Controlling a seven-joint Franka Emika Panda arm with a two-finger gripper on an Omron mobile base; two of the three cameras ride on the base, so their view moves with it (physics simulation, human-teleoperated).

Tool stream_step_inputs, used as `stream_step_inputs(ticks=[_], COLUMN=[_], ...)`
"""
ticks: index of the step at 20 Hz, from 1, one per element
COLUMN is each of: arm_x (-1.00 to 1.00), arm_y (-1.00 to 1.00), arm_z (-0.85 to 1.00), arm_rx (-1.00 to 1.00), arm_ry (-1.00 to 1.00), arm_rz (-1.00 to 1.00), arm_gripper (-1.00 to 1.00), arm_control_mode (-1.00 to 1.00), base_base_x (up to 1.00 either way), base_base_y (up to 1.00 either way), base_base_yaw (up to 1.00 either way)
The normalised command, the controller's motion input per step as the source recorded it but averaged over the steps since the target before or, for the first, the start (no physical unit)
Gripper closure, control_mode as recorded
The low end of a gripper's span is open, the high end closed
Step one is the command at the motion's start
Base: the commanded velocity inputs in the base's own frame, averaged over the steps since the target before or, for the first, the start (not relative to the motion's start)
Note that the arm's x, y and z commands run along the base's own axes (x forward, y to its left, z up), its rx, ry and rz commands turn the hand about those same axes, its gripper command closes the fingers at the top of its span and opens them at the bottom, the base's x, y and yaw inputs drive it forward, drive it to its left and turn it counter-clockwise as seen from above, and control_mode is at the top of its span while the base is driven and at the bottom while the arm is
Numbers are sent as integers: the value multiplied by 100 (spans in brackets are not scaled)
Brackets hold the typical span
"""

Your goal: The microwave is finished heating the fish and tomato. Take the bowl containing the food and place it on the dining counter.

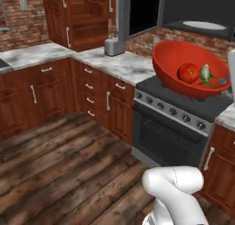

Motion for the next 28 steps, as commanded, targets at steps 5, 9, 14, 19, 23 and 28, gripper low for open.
stream_step_inputs(ticks=[5, 9, 14, 19, 23, 28], arm_x=[0, 0, 0, 0, 0, 0], arm_y=[0, 0, 0, 0, 0, 0], arm_z=[0, 0, 0, 0, 0, 0], arm_rx=[0, 0, 0, 0, 0, 0], arm_ry=[0, 0, 0, 0, 0, 0], arm_rz=[0, 0, 0, 0, 0, 0], arm_gripper=[100, 100, 100, 100, 100, 100], arm_control_mode=[100, 100, 100, 100, 100, 100], base_base_x=[-11, 3, 39, 89, 100, 100], base_base_y=[-3, 1, 39, 89, 100, 100], base_base_yaw=[76, 60, 44, 28, 21, 18])
